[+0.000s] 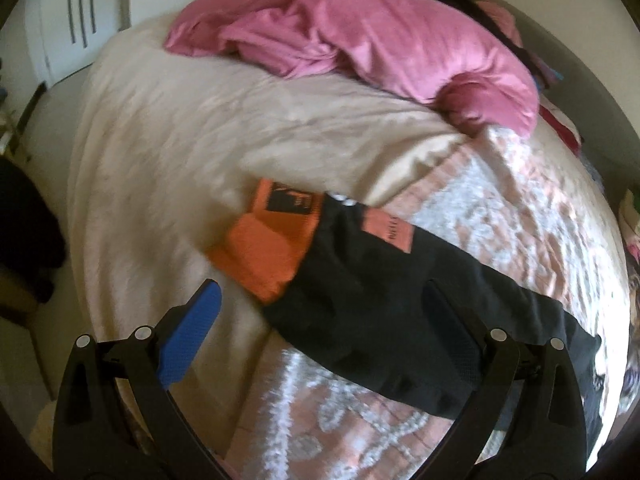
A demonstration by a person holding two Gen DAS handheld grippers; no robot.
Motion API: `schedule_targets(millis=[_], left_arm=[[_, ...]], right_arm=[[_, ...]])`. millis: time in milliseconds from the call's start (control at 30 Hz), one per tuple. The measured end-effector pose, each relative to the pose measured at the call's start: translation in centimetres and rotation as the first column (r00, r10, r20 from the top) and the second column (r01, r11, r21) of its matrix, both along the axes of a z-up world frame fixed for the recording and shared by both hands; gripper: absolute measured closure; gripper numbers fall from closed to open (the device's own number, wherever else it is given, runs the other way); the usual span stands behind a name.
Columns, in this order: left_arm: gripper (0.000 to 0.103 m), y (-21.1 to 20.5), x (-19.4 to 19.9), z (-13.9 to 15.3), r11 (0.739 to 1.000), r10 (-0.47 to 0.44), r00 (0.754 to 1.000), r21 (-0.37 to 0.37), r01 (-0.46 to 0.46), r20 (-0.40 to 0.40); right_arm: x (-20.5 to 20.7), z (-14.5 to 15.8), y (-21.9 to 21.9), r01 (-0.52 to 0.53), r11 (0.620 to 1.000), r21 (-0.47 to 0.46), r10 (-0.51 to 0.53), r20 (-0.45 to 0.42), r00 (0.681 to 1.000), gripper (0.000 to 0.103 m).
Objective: Fold small clothes
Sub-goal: 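Grasp the orange cuff of the other sleeve with the left tool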
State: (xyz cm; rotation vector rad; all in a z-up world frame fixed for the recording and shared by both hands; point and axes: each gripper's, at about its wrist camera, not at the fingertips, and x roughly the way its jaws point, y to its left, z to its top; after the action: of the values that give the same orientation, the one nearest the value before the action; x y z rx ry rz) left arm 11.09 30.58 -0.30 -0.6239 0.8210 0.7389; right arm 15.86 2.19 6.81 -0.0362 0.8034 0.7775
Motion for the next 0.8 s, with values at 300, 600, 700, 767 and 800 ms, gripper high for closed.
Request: schedule_targets(millis=[300,600,700,767,800], left_arm=[[0.009,2.2,0.7,-3.0,0.994,0.032,0.999,-0.103,-0.036,-0.043],[0.033,3.3,0.6,-2.3,0.993,0.041,0.992,-0.112,-0.028,0.12],[0.062,2.9,1.1,-2.0,0.995,-0.003,0.989,-0.101,0.018,0.146],[0.076,2.8,1.2,-1.6,0.995,-0.027,0.984,-0.087,0.042,0.174],[0.087,2.7,1.1,-1.3,0.996,-0.035,0.981,-0.079,0.05,0.19]], right_arm=[[-0.8,-0.9,0.3,-0.016,1.0,-0.007,0.016,-0.009,1.0,0.005],[-0.6,-2.0,-1.5,0.035,0.999,0.017,-0.034,-0.041,0.999,0.005],[-0.6,-2.2,-2.4,0.057,0.998,0.03,-0.055,-0.049,0.997,0.005],[-0.7,-2.2,-3.2,0.074,0.996,0.045,-0.071,-0.057,0.996,0.005],[-0.8,-2.2,-3.5,0.08,0.996,0.049,-0.077,-0.059,0.995,0.005]])
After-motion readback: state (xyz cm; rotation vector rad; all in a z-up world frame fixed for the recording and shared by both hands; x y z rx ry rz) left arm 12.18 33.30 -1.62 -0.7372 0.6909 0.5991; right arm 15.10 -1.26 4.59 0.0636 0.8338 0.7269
